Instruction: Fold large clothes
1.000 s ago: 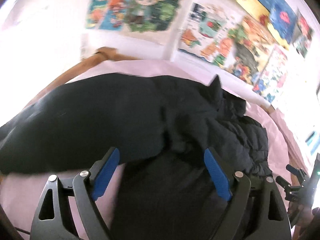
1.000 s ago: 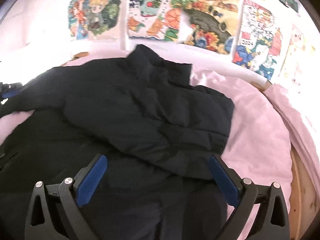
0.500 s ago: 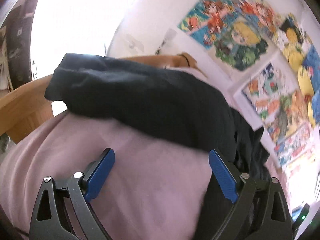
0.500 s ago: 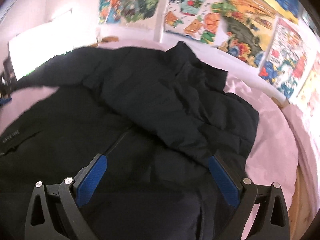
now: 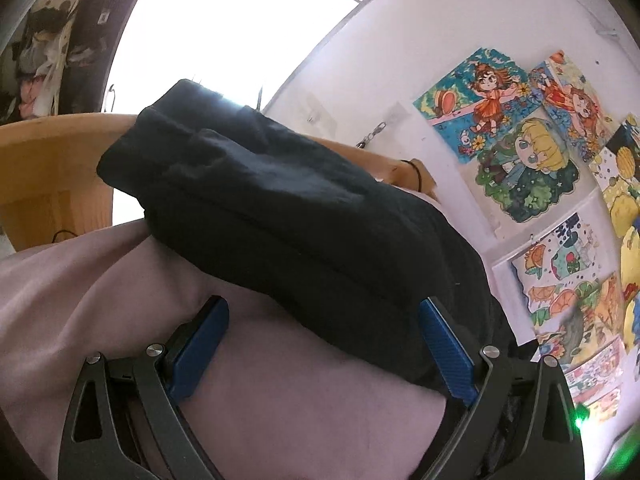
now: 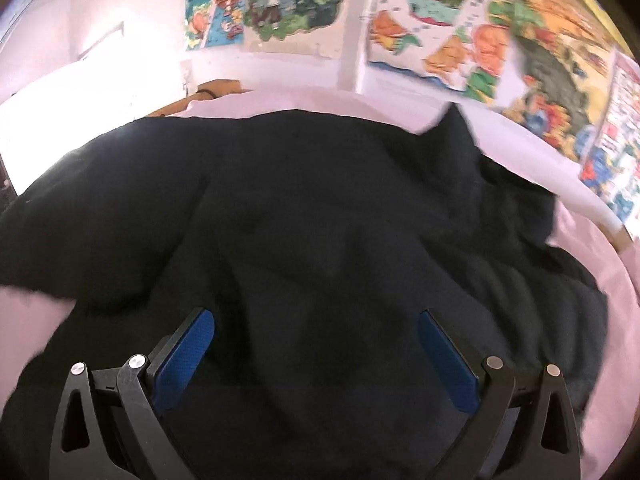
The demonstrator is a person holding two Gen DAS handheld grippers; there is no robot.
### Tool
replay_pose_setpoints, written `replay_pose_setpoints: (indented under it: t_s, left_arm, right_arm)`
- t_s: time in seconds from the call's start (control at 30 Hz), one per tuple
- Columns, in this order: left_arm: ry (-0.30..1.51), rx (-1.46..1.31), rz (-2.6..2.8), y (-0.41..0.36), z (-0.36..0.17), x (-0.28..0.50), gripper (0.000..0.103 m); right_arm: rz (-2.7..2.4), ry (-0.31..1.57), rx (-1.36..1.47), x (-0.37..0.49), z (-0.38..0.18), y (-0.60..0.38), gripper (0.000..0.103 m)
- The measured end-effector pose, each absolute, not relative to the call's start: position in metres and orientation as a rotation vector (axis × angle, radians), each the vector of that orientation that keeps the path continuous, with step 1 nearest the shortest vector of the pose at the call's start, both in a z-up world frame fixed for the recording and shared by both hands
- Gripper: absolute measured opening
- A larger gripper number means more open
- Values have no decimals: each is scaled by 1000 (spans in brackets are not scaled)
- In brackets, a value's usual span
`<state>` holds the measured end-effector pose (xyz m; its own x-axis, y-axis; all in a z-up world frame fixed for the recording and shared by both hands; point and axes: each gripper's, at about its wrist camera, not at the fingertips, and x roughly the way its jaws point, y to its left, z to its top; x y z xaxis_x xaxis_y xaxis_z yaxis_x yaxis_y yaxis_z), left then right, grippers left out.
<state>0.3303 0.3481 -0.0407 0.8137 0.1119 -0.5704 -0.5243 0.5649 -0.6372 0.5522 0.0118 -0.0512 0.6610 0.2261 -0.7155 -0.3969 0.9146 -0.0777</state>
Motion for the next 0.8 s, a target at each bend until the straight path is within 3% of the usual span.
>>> replay_pose_setpoints:
  t_s: [0.07, 0.1, 0.13, 0.23, 0.33, 0.5, 0.8]
  left_arm:
    - [491, -890, 401, 348, -44, 329, 90]
    - [476, -888, 409, 349, -44, 329, 80]
    - [465, -890, 413, 350, -46, 328, 64]
    - [448, -907, 399, 354, -49, 331, 36]
    - [433, -911, 385, 357, -47, 333, 18]
    - [401, -851, 354, 349, -25, 334, 7]
    - [320, -681, 251, 319, 55, 343, 6]
  right_arm:
    - [357, 768, -281, 560, -63, 32, 103]
    - [351, 764, -311, 562, -69, 40, 103]
    - [343, 759, -346, 564, -76, 47, 103]
    - [342, 744, -383, 568, -87, 52, 103]
    - [359, 762, -358, 575, -96, 47, 103]
    - [369, 771, -329, 579, -103, 45, 103]
    - [422, 789, -187, 558, -45, -9, 103]
